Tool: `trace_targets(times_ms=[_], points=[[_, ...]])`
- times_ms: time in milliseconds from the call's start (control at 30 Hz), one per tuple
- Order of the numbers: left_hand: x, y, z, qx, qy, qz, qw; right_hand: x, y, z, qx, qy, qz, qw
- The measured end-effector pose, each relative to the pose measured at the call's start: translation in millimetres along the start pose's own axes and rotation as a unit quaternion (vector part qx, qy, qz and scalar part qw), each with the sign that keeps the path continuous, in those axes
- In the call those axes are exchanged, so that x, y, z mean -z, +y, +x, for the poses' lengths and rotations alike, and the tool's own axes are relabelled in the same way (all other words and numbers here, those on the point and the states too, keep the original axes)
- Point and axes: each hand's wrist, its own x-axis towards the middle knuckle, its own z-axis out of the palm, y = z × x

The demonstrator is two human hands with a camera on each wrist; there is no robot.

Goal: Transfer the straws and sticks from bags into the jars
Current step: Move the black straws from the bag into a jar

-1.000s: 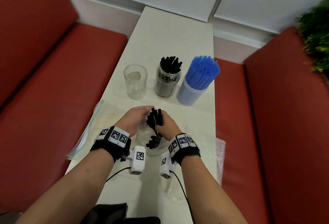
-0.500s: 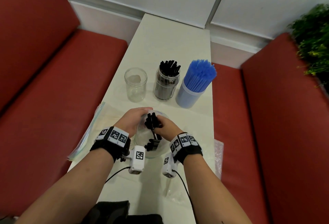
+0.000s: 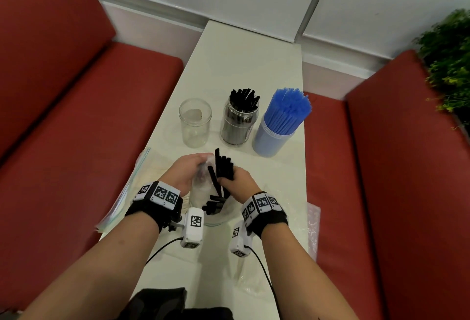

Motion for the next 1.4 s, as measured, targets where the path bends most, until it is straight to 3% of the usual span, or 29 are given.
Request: trace_targets(times_ms=[200,433,600,733,967,1067,1167,1400], points=[[4.2,1.3,5.7,0.011,-0.005,-0.01,1.0,7.5,-4.7,6.5,0.005,0.029,0.095,0.995],[10.2,-8.1,11.4,0.03,-0.003,0.006,1.0,-3.3,15.7,5.7,-0.048,-0.039,-0.002,0.998],[13.4,1.4,14.4,0.028,-0.024,-0.003,0.999,32.2,-12.6,13.2,-0.005,-0.022,0.026,0.999],[8.6,9.6,17.5,0.019,-0.052,-0.008,0.998,54.8,-34.7,22.0,0.022,-0.086,-0.012,0.996],[11.3,2.8,25.2,0.024,-0.019,-0.006,1.0,21.0,-13.9,19.0,0.005,-0.072,0.031,0.997],[13.3,0.8,26.1,0.025,-0.03,-0.019,0.999,36.7,-24.6,27.6,0.019,-0.028,0.066,0.997],[11.9,1.9,27.4,0.031,-0.049,-0.019,0.998,71.7,-51.4,43.2,0.071,0.061,0.12,0.988],[3.7,5.1,26.4,0.042,-0.022,-0.003,0.999,153.9,-120.2,84.1,0.216,0.219,0.271,0.912]])
